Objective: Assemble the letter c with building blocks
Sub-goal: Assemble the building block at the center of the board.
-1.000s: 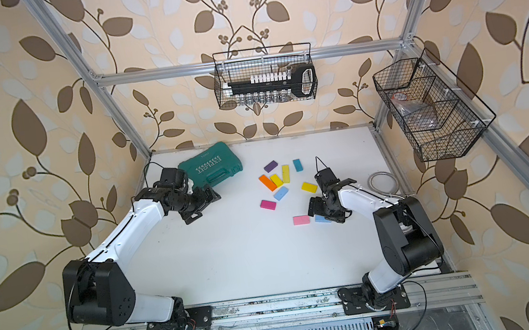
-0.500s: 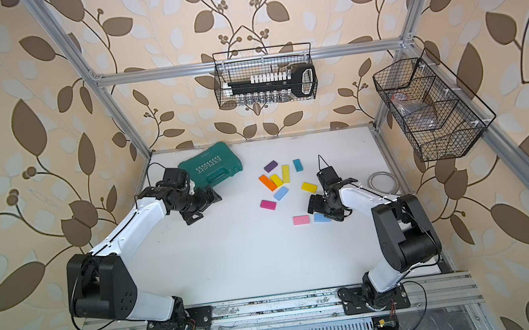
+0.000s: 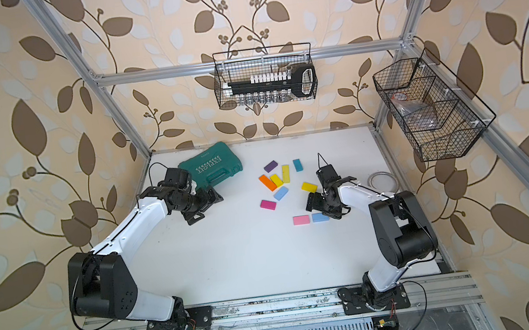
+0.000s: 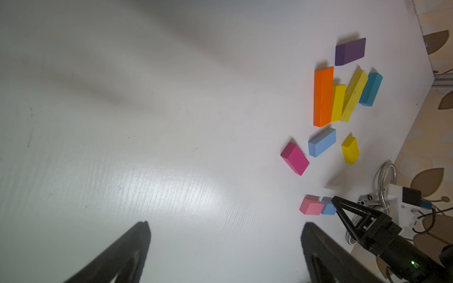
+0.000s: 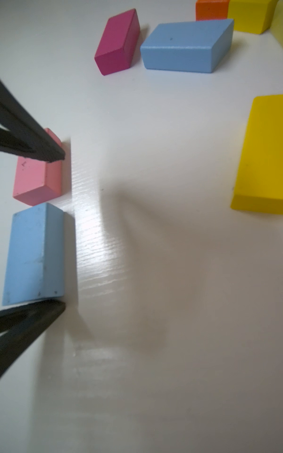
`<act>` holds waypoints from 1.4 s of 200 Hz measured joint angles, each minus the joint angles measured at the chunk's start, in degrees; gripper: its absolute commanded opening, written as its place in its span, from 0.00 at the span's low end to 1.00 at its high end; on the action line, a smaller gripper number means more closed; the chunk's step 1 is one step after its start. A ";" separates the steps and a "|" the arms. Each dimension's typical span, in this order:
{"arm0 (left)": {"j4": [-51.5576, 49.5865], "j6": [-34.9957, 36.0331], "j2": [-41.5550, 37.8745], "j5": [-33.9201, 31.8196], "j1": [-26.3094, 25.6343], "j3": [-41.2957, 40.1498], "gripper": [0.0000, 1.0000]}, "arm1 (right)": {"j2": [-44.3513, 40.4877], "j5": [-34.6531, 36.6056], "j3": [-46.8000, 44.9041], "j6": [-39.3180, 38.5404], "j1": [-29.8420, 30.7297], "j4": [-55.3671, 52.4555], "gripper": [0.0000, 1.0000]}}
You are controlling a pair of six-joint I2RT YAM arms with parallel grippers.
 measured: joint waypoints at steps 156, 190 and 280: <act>0.09 -0.02 0.11 0.00 0.00 0.00 0.99 | 0.11 -2.25 -0.02 1.57 0.00 1.44 0.86; 0.11 -0.02 0.11 0.00 0.00 0.00 0.99 | 0.11 -2.45 -0.28 1.97 0.00 2.10 0.86; 0.13 -0.04 0.11 0.00 -0.02 0.00 0.99 | -0.94 -2.43 -1.75 2.40 0.00 3.58 0.86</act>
